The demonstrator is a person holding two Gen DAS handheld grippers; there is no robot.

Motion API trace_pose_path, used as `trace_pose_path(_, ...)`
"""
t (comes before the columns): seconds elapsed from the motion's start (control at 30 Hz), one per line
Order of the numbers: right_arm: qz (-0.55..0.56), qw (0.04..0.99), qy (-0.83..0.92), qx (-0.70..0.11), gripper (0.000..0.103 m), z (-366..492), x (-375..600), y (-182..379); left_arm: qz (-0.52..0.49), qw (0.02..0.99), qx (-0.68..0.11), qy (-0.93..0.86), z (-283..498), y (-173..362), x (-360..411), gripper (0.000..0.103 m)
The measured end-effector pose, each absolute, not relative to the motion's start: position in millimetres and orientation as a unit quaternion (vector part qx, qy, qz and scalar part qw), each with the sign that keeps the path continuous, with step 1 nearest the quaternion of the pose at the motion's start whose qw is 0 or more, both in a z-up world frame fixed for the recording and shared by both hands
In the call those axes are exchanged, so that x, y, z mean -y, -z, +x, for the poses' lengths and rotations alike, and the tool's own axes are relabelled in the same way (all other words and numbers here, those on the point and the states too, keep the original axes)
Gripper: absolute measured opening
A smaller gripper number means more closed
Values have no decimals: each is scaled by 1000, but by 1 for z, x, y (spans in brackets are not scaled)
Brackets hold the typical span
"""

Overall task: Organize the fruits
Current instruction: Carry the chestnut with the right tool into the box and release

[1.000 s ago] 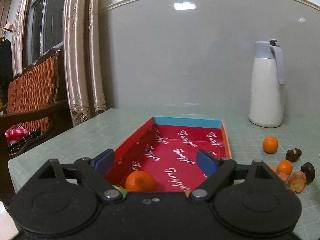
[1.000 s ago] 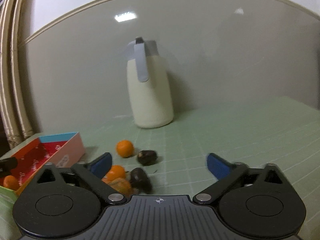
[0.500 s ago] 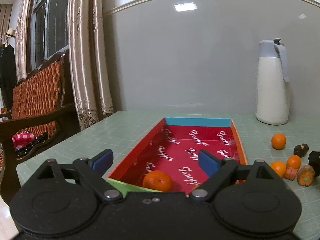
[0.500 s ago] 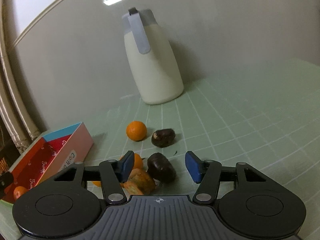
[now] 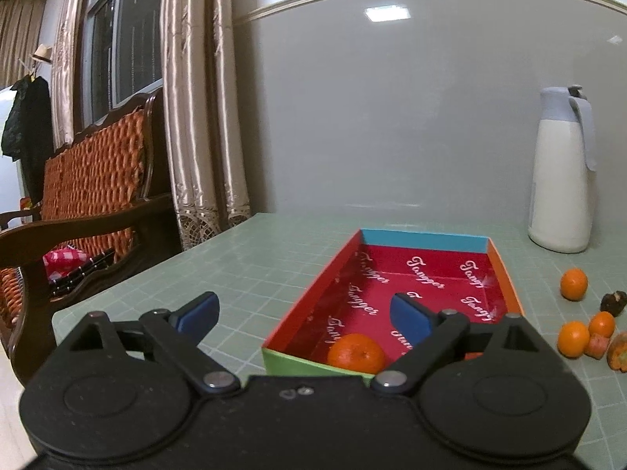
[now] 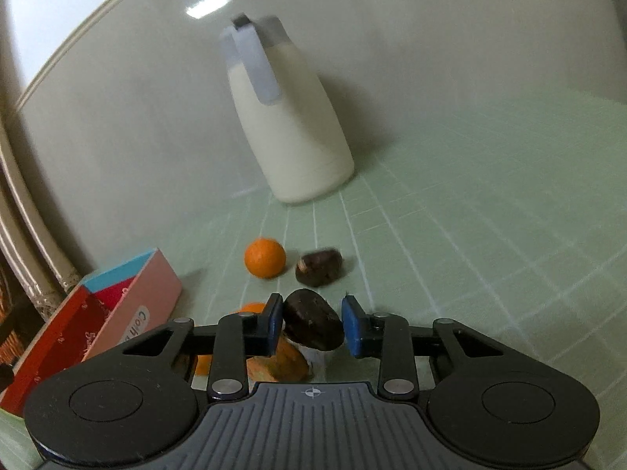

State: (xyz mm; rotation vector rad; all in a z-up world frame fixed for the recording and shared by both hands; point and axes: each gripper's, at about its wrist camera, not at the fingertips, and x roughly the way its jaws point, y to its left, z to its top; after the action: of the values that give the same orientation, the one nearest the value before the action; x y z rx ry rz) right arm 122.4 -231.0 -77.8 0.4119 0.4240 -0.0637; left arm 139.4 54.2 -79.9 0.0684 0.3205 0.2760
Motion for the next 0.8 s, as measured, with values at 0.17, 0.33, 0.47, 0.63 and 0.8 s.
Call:
trace_pose_path(0.17,192,965,-23,-175,33,114,213,66,27,976,-158,-149,138,80,-61,89)
trace_pose_path(0.33,188,964,-104,-157,33,113,185,59,21,971,-160,-173,135,80,-75,90)
trace_pose_path(0.47,171,959,-163,-155,33,114,157,56,13,967,-164,-195,132,81,-89,91)
trace_pose_path(0.63,142,952,-222,-157,33,112,127,56,-9,961,-175,-215,132,80,-107,92)
trace_pose_path(0.8,114,946,-253,-168,33,117,104,61,-13,959,-175,-224,128,78,-113,92)
